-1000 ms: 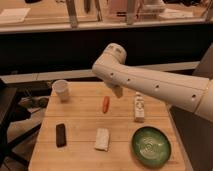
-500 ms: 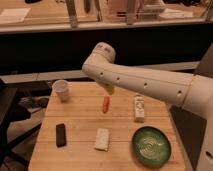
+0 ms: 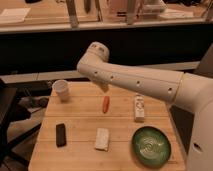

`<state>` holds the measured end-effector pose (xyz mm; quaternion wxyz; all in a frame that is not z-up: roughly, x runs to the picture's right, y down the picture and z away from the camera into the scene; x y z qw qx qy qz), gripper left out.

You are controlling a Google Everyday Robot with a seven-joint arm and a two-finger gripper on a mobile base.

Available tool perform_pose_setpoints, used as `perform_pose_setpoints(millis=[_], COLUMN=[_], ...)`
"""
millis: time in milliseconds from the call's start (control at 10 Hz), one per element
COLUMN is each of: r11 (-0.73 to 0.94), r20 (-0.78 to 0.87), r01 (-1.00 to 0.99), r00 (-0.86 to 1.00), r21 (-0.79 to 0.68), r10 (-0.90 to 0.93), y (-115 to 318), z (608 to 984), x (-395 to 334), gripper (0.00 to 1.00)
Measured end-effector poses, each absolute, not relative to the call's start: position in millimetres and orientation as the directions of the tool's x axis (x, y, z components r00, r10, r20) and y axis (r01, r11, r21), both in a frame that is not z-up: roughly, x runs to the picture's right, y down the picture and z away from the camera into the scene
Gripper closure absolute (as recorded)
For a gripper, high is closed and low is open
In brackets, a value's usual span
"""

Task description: Pick up the ceramic cup

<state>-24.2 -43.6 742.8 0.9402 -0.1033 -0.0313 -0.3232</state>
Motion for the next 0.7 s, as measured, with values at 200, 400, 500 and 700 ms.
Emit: perform_pose_setpoints(millis=[200, 400, 500, 700], r11=[0.764, 0.750, 0.747, 0.737], r20=[0.139, 0.159, 0.162, 0.175], r01=[0.627, 0.650, 0.655, 0.669], r00=[0.779, 0.759, 0.754, 0.740], r21=[-0.153, -0.121, -0.115, -0.093], r10=[-0.612, -0.632, -0.636, -0.650], y=[-47.0, -51.8, -53.0, -56.2], z=[746.7, 751.3, 752.5, 756.3], x=[-31.0, -46.7, -48.5, -56.6], gripper=[0.20, 0.20, 0.20, 0.20])
